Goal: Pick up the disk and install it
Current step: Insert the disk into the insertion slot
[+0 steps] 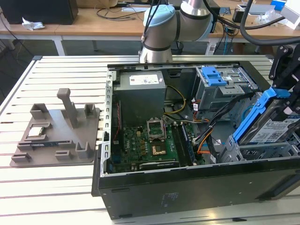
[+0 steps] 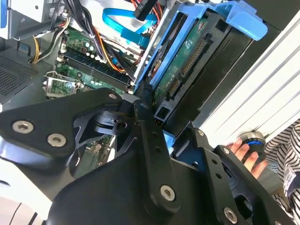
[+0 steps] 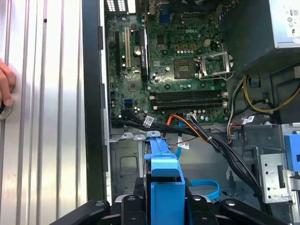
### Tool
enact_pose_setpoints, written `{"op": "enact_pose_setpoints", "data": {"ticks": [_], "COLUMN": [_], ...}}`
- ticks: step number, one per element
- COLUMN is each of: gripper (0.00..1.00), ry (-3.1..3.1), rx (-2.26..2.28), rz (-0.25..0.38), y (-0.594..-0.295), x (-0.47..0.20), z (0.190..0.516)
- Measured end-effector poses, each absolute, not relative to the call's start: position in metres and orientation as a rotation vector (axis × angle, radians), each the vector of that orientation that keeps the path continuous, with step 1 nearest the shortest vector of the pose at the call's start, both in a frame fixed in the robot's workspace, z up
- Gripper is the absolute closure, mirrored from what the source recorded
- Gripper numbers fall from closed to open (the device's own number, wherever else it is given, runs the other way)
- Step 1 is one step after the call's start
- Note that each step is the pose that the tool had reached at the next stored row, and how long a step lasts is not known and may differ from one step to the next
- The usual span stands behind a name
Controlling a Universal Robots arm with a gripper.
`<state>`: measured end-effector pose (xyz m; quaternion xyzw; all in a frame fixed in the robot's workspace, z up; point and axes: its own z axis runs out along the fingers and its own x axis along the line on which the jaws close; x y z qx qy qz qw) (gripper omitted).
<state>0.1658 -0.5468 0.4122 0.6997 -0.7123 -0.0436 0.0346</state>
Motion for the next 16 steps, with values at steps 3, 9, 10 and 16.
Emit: {"op": "enact_pose_setpoints", "data": {"ticks": [3, 9, 10, 16], "gripper": [0.56, 0.76, 0.82, 0.89], "ry": [-2.190, -2.190, -2.190, -2.190], "rx": [2.151, 2.151, 2.151, 2.151], "rz": [-0.134, -0.133, -0.133, -0.133], "y": [-0.5468, -0.5469, -0.5468, -0.5468], "x": [0.1658, 0.1659, 0.1659, 0.1659], "z": [0.4122, 0.4122, 0.4122, 0.4122]}}
